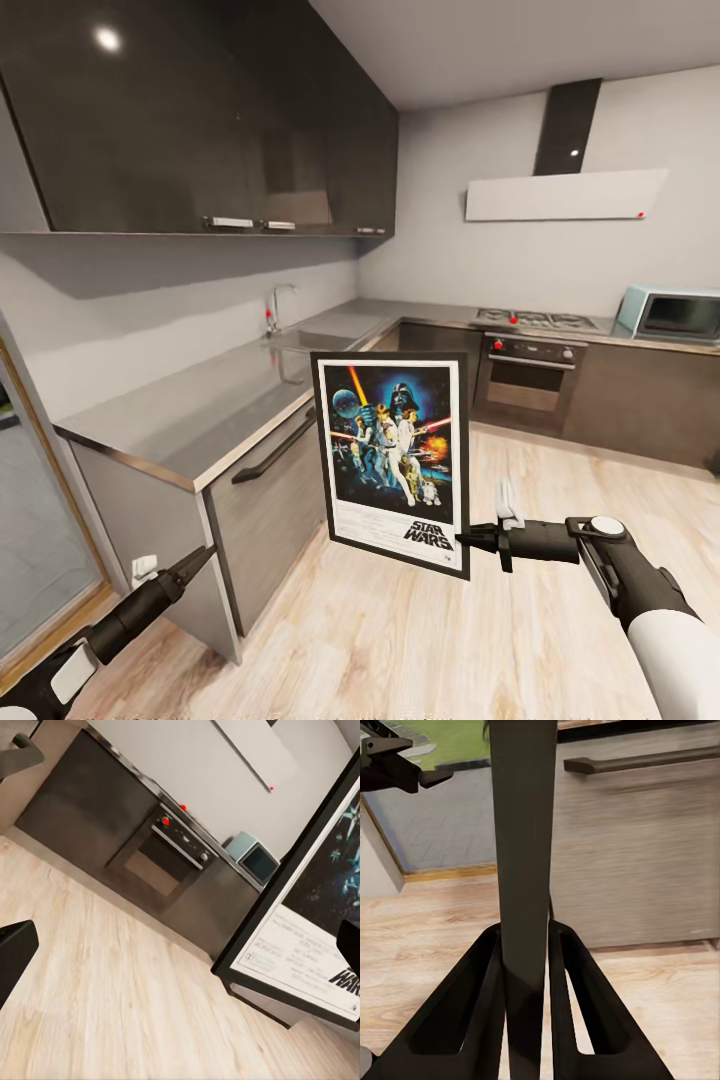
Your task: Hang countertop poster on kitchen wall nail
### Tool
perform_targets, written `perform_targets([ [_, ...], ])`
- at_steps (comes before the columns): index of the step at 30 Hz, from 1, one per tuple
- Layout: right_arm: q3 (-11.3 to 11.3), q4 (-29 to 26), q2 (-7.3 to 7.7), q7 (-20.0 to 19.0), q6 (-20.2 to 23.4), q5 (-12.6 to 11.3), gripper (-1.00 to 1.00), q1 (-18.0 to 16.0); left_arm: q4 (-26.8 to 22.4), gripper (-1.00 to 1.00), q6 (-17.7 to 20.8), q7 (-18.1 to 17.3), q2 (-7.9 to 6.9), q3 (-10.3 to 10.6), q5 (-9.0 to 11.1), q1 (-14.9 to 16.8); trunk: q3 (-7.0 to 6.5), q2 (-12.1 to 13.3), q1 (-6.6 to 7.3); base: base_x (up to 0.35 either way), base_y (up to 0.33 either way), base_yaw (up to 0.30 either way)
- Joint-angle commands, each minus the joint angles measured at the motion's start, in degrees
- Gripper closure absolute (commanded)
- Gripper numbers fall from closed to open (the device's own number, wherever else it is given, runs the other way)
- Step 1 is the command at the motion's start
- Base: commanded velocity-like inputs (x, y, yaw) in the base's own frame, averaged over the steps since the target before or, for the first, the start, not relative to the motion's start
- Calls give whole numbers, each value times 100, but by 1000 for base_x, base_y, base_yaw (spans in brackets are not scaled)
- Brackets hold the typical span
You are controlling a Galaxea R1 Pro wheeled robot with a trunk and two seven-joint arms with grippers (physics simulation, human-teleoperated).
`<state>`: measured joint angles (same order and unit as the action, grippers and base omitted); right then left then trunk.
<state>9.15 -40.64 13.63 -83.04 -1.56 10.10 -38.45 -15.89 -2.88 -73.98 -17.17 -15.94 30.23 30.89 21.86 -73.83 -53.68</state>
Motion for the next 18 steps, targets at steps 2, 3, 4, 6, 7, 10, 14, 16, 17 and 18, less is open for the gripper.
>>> perform_targets([
  [2,25,-6,-5,-28,-2,39,100,-5,7,-100,-27,-11,-2,19,27,5,-15,77,45,0,0,0],
  [3,25,-6,-6,-28,-2,38,100,-5,7,-100,-26,-11,-3,18,27,5,-28,118,67,0,0,0],
  [4,25,-6,-7,-28,-5,37,100,-5,7,-100,-23,-11,-4,19,27,5,-43,158,89,0,0,0],
  [6,25,-6,-9,-28,-14,36,100,-5,7,-100,-14,-11,-4,20,27,5,-76,238,133,0,0,0],
  [7,25,-6,-9,-28,-15,36,100,-5,7,-100,-11,-11,-5,21,27,5,-93,278,154,0,0,0],
  [10,25,-6,-10,-28,-24,36,100,-5,7,-100,3,-11,-3,21,27,5,-146,398,220,0,0,0],
  [14,25,-6,-10,-28,-27,36,100,-5,7,-100,6,-11,-2,21,27,5,-218,559,308,0,0,0],
  [16,25,-6,-10,-28,-28,29,100,-5,7,-100,7,-11,-2,21,27,5,-254,639,352,0,0,0],
  [17,25,-6,-10,-28,-28,16,100,-5,7,-100,9,-11,-3,21,27,5,-272,679,374,0,0,0],
  [18,25,-6,-10,-28,-28,-3,100,-5,7,-100,10,-11,-3,21,27,5,-289,719,396,0,0,0],
])
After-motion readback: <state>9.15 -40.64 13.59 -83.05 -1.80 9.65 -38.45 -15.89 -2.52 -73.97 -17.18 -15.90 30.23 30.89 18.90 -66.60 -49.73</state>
